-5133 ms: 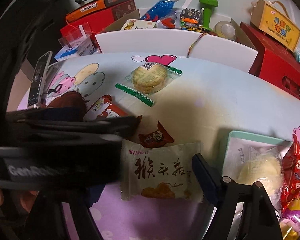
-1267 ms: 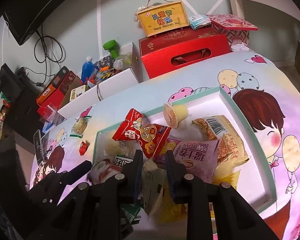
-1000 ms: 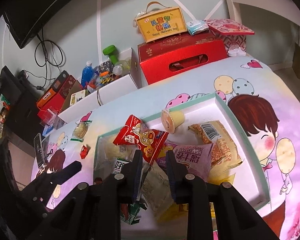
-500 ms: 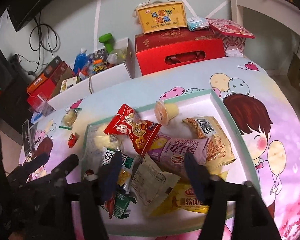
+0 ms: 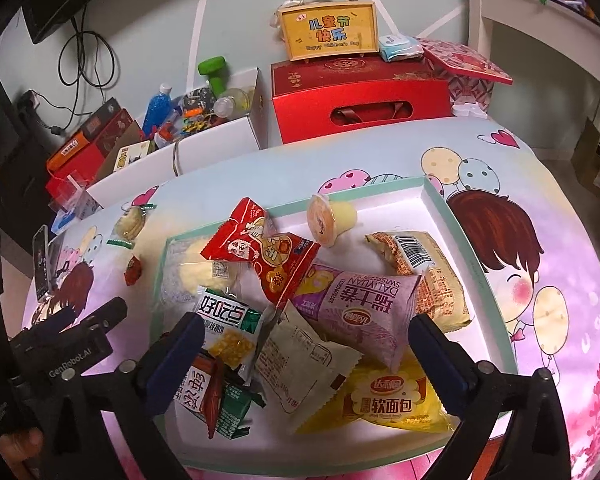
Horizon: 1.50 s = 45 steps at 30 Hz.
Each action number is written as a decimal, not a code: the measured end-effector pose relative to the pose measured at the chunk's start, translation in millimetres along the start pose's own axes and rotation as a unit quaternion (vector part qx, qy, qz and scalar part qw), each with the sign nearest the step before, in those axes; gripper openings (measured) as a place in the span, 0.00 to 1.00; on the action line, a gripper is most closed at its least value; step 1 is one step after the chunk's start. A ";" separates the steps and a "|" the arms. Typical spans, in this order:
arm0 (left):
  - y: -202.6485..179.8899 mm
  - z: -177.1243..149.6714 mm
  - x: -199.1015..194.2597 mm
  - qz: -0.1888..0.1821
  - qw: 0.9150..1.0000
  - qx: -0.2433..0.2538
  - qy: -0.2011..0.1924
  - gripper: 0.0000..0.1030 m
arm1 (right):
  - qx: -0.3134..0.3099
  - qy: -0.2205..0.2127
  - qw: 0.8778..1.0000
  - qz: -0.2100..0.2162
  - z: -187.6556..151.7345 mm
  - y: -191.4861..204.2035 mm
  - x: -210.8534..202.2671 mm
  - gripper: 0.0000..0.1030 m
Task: Organize snacks
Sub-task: 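Move both tools back toward the cookie and red candy on the table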
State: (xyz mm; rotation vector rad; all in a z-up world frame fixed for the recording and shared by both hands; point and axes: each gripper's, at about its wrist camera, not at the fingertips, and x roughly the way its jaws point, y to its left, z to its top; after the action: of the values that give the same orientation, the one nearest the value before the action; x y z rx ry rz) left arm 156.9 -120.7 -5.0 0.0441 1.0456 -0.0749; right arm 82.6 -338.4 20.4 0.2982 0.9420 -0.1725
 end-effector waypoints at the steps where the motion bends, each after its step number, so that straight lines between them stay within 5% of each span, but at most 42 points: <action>1: 0.9 0.2 -0.4 0.000 1.000 -0.002 -0.001 0.91 | 0.001 -0.001 1.000 -0.001 -0.1 -0.1 -0.2 1.00; 21: 53.5 6.9 -11.5 0.028 0.999 -0.029 -0.010 0.91 | -0.019 -0.004 1.000 -0.002 -0.5 20.5 -1.5 1.00; 34: 127.6 0.1 -10.2 0.067 0.994 -0.090 0.004 0.91 | -0.085 -0.005 0.995 0.055 -10.0 95.6 -0.5 1.00; 45: 162.2 -3.2 2.1 0.037 0.992 -0.121 0.026 0.91 | -0.136 0.007 0.989 0.065 -18.6 142.8 16.0 1.00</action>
State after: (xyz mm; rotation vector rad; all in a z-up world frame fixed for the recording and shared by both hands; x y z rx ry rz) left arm 168.7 41.0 -8.3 -0.1363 1.0984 0.1218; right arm 116.7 -197.6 22.3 0.1082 0.9443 0.0789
